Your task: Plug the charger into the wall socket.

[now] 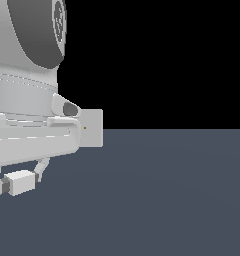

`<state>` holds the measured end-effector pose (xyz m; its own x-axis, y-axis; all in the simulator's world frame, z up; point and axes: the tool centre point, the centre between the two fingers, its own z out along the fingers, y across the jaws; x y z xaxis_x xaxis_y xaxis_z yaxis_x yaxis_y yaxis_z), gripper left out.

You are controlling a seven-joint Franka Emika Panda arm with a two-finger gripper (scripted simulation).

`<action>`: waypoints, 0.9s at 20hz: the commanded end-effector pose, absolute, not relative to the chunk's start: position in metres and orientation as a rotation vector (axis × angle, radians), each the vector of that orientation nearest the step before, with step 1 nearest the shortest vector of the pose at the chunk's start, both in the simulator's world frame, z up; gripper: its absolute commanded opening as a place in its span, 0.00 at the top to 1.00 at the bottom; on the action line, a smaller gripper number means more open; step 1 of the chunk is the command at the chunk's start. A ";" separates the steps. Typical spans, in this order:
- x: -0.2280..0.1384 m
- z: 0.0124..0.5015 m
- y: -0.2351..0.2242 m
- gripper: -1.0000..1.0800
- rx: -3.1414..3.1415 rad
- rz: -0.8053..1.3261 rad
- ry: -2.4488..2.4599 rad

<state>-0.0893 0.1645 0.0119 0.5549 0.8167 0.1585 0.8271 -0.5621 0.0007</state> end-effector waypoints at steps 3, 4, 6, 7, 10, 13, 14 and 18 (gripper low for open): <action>-0.089 0.012 0.164 1.00 -2.706 -0.216 -1.431; -0.089 0.012 0.164 1.00 -2.708 -0.216 -1.427; -0.088 0.013 0.164 1.00 -2.715 -0.217 -1.414; -0.088 0.014 0.164 1.00 -2.721 -0.217 -1.404; -0.085 0.016 0.164 1.00 -2.745 -0.220 -1.361; -0.082 0.020 0.163 1.00 -2.779 -0.223 -1.297; -0.080 0.022 0.163 1.00 -2.792 -0.225 -1.271; -0.074 0.029 0.161 1.00 -2.852 -0.231 -1.144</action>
